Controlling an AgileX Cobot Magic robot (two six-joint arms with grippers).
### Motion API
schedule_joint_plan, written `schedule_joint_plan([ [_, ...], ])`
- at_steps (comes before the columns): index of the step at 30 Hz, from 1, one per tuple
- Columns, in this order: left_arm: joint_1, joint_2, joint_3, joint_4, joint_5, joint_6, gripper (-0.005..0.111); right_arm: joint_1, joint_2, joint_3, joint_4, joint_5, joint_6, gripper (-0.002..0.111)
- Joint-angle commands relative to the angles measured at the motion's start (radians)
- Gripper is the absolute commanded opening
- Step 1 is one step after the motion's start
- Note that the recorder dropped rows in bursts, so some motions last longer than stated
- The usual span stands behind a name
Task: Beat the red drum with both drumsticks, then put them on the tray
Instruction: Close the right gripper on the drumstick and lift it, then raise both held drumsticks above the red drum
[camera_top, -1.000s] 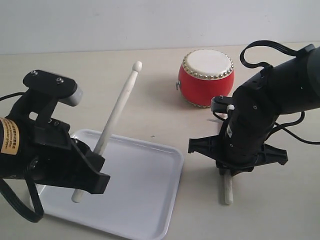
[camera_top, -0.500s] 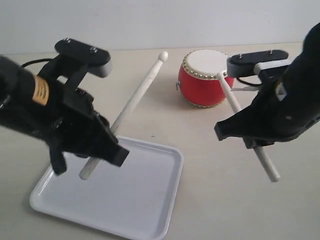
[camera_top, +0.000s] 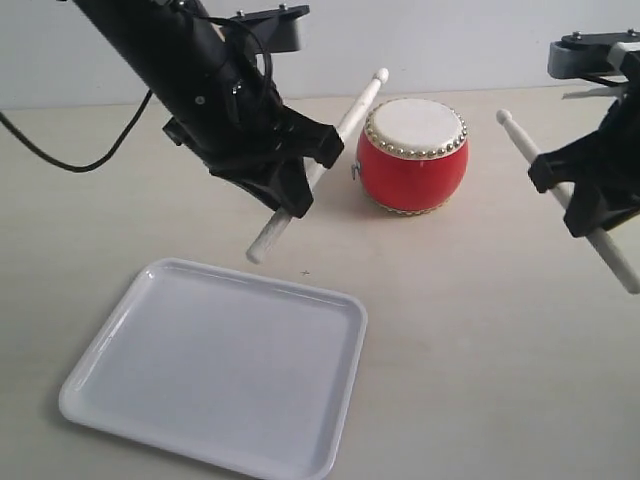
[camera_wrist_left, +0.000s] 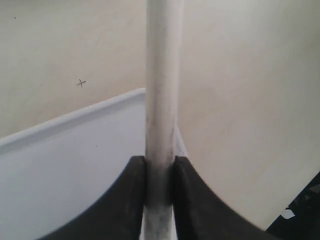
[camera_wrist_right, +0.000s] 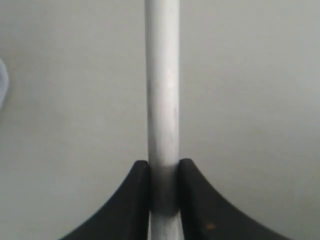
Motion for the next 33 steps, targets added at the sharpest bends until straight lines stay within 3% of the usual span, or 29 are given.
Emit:
schedule_joint_plan([
  [1, 0.015, 0.105, -0.124, 0.032, 0.107, 0.0, 0.0, -0.006, 0.038, -0.065, 0.125, -0.029, -0.03, 0.0],
  [8, 0.035, 0.2, -0.281, 0.061, 0.16, 0.01, 0.0, -0.006, 0.062, -0.07, 0.205, -0.081, -0.08, 0.0],
  [20, 0.035, 0.206, -0.281, 0.061, 0.16, 0.01, 0.0, -0.001, 0.19, -0.314, 0.172, -0.01, -0.067, 0.0],
  [28, 0.035, 0.206, -0.281, 0.109, 0.16, 0.003, 0.0, -0.001, 0.425, -0.307, 0.096, 0.156, -0.043, 0.0],
  [33, 0.035, 0.208, -0.281, 0.109, 0.125, 0.007, 0.0, -0.001, 0.4, -0.385, 0.107, 0.156, -0.06, 0.0],
])
